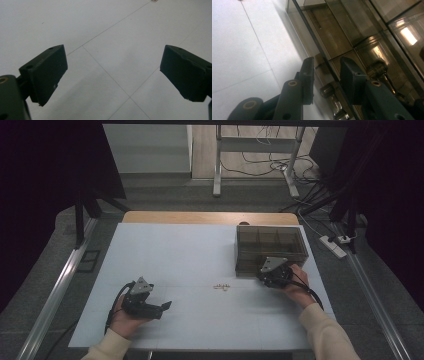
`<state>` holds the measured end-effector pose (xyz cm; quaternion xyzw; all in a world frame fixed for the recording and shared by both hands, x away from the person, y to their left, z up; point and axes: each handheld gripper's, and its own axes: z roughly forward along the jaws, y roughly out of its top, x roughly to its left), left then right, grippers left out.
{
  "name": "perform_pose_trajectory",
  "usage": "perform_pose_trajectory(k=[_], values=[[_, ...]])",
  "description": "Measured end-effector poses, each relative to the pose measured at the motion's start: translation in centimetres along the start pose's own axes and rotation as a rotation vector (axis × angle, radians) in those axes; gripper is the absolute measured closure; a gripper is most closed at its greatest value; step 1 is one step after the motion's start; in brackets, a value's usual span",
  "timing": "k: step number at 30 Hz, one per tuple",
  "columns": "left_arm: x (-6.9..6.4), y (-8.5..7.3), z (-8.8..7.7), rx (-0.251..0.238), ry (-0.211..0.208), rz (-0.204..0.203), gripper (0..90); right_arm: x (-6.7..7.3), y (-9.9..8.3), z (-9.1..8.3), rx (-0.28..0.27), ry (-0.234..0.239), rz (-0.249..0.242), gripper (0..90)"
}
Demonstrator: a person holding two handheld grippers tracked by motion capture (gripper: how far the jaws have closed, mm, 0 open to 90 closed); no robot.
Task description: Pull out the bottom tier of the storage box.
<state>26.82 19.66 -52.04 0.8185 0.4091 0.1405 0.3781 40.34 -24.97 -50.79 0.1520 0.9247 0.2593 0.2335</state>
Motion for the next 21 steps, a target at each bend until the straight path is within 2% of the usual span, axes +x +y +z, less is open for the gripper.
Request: perform_pose_trajectory(k=[21], values=[[-0.05,0.02,0.08,0.004,0.001,0.002,6.9,-0.46,-0.18,0.31,0.010,0.041,-0.015,63.4]])
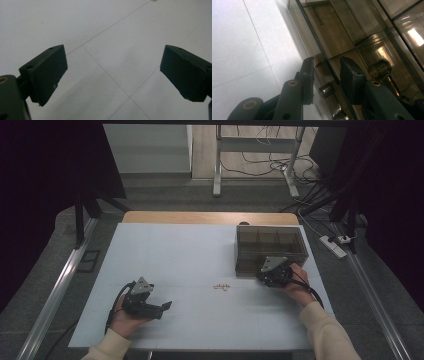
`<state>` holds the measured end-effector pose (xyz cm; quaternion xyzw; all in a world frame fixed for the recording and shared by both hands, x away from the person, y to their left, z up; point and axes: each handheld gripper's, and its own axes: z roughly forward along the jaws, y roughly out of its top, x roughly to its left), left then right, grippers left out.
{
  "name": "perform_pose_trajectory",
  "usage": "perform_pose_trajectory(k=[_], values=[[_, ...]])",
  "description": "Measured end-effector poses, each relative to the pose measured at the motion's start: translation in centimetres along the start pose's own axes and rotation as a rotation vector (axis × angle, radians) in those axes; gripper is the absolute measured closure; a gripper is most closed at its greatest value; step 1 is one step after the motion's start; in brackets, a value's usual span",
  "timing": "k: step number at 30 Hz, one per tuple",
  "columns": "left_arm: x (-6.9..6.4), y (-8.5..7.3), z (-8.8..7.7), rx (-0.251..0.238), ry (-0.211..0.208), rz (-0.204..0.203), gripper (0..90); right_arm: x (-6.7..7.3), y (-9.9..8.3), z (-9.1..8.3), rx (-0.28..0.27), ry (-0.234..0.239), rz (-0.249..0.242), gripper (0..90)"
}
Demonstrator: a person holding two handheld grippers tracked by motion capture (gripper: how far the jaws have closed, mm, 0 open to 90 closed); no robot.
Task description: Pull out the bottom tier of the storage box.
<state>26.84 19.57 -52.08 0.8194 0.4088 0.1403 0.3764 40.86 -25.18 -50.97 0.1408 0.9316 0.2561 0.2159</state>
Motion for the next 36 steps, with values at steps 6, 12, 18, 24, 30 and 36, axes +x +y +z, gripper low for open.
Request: perform_pose_trajectory(k=[6,12,18,24,30,36], values=[[0.01,0.00,0.04,0.001,-0.001,-0.001,6.9,-0.12,-0.02,0.01,-0.002,0.010,0.004,64.2],[0.04,-0.02,0.03,0.000,-0.002,-0.001,6.9,-0.18,-0.06,-0.09,0.000,0.021,-0.003,66.1],[0.06,-0.04,0.00,-0.001,-0.001,-0.002,6.9,-0.12,-0.08,-0.15,-0.001,0.023,-0.002,66.7],[0.06,-0.05,-0.03,-0.001,0.000,-0.001,6.9,-0.07,-0.13,-0.25,-0.001,0.033,-0.007,67.6],[0.10,-0.07,-0.07,-0.003,-0.002,-0.003,6.9,-0.11,-0.15,-0.36,0.003,0.042,-0.009,68.0],[0.10,-0.07,-0.06,-0.002,-0.002,-0.002,6.9,-0.07,-0.20,-0.38,-0.005,0.045,-0.005,68.5]])
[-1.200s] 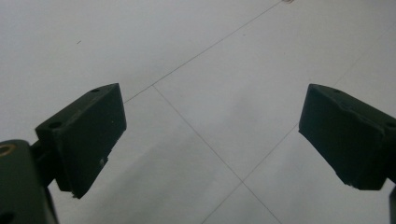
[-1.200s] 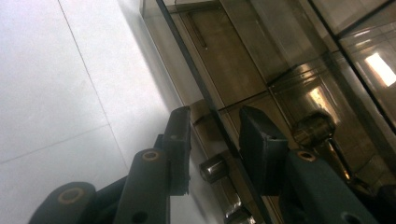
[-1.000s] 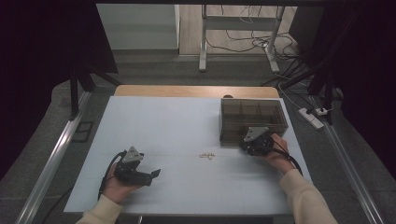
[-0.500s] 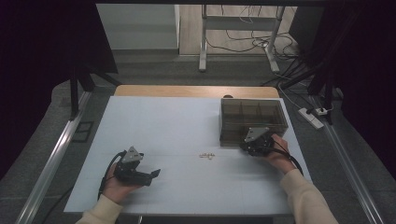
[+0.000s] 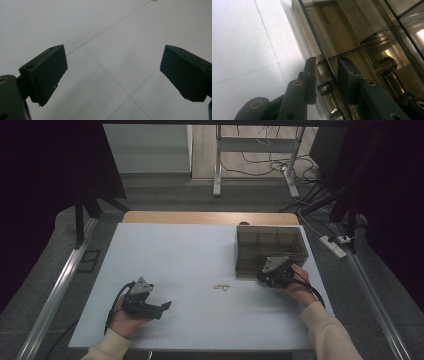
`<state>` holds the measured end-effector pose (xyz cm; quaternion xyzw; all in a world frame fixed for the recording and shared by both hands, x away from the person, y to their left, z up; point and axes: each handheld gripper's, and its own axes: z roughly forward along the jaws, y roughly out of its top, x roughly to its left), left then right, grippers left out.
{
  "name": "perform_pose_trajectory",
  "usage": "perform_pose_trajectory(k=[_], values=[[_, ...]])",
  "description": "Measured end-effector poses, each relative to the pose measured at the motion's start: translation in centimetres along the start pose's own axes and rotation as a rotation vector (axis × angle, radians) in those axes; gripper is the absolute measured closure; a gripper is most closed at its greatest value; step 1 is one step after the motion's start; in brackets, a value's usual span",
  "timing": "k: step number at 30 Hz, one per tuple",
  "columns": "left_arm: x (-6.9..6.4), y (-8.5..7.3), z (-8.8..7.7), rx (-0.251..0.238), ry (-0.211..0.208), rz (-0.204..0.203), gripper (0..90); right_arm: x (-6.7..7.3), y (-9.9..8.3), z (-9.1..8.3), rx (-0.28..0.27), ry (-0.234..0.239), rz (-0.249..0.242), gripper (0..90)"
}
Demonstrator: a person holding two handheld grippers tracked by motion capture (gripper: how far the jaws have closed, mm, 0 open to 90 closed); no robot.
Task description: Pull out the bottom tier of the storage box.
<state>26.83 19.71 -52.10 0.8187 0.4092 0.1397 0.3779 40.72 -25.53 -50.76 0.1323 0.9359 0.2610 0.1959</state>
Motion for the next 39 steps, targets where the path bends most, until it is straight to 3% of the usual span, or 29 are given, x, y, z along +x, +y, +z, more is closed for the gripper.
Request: perform_pose_trajectory(k=[39], values=[[0.03,-0.02,-0.04,0.001,-0.001,0.000,6.9,0.05,-0.13,-0.60,-0.017,0.061,0.006,72.2]])
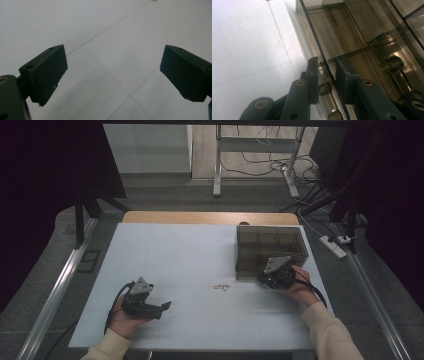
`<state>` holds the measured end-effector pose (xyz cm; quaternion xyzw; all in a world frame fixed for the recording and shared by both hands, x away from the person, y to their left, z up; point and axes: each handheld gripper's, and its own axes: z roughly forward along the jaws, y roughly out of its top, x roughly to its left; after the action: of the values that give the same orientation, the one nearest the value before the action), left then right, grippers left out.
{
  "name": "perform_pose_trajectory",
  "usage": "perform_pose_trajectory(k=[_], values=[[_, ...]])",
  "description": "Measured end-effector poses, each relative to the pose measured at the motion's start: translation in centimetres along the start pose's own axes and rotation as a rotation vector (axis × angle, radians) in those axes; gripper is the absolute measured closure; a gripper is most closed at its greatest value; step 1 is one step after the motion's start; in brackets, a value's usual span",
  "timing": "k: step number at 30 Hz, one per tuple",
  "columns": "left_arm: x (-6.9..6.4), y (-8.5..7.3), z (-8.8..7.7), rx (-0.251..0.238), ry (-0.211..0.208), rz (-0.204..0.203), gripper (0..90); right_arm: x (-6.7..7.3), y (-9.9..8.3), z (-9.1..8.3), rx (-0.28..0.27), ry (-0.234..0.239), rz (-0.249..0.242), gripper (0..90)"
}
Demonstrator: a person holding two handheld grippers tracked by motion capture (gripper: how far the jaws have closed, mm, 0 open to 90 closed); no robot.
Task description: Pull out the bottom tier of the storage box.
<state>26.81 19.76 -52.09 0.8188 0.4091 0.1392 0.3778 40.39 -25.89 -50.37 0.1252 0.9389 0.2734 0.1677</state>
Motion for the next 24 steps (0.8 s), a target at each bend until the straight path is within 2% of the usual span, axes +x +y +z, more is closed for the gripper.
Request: perform_pose_trajectory(k=[20,24], values=[[-0.04,0.02,0.00,-0.001,0.001,0.000,6.9,0.30,0.06,-0.30,-0.005,0.022,-0.003,73.8],[-0.02,0.01,0.01,-0.001,0.000,-0.001,6.9,0.33,0.15,-0.38,-0.001,0.033,-0.018,75.1]])
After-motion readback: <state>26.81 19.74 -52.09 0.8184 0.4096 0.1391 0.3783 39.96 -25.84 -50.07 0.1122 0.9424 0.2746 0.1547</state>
